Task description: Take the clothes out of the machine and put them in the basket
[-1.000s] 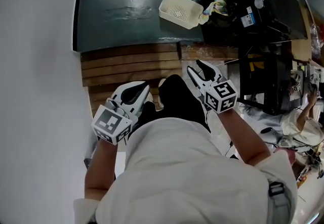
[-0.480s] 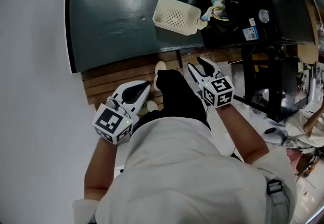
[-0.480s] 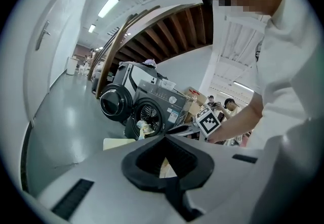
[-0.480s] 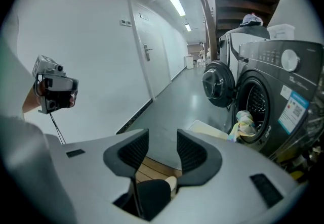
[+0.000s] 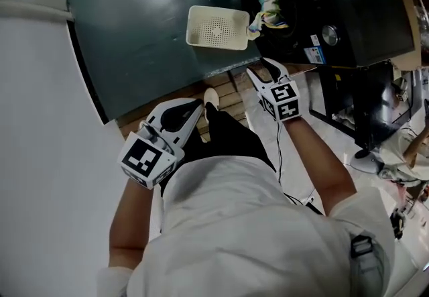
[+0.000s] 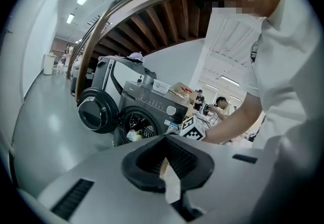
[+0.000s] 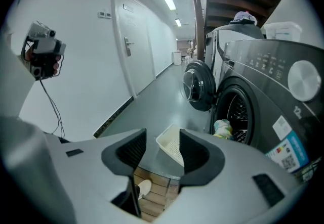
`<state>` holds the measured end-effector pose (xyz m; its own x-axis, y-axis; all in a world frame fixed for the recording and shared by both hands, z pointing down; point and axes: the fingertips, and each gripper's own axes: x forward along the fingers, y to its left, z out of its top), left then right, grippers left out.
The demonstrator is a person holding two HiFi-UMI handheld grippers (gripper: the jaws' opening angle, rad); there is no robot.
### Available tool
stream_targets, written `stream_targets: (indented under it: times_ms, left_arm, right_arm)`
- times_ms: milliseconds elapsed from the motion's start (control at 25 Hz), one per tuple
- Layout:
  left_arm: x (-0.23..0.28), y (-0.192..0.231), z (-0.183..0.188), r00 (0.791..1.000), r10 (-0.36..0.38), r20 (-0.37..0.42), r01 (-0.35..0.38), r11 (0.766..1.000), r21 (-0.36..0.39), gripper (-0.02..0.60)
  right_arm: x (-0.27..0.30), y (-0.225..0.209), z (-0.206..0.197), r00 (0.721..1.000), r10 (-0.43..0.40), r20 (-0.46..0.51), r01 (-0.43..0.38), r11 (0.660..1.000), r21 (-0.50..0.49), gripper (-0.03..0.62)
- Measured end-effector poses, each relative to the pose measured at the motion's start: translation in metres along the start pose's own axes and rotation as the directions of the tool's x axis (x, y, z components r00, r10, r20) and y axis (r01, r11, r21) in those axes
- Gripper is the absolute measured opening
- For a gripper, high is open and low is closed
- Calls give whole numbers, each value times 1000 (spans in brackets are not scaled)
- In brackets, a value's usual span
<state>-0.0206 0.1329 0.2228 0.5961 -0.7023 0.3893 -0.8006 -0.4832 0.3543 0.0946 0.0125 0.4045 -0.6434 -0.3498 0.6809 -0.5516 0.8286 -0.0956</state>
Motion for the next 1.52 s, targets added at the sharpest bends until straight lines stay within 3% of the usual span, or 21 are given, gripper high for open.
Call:
stream_targets:
  times_ms: [280, 480, 760, 1000, 1200, 1520]
  left_arm:
    - [41, 18, 29, 994, -97, -57, 97, 995, -1, -3]
    - [76, 51, 25, 981, -176, -85, 174, 984, -31, -3]
    - [125, 115, 13, 938, -307, -162, 306, 951, -35, -3]
    - [154, 161, -1, 896, -405, -182, 392, 914, -104, -3]
    - [171, 198, -10, 881, -432, -195, 412, 901, -138, -3]
    - [186, 233, -34, 852, -473, -225, 434, 878, -201, -3]
  right_arm:
    - [40, -55, -3, 994, -79, -82, 75, 996, -57, 224]
    - [92, -102, -21, 967, -180, -181, 164, 981, -102, 261]
    - [172, -173, -57, 894, -308, -325, 268, 950, -162, 293]
    - [226, -231, -86, 818, -368, -443, 293, 928, -231, 318]
    - [261, -270, -116, 754, -408, -515, 277, 908, -313, 359]
    - [304, -317, -157, 667, -464, -583, 244, 875, -417, 494]
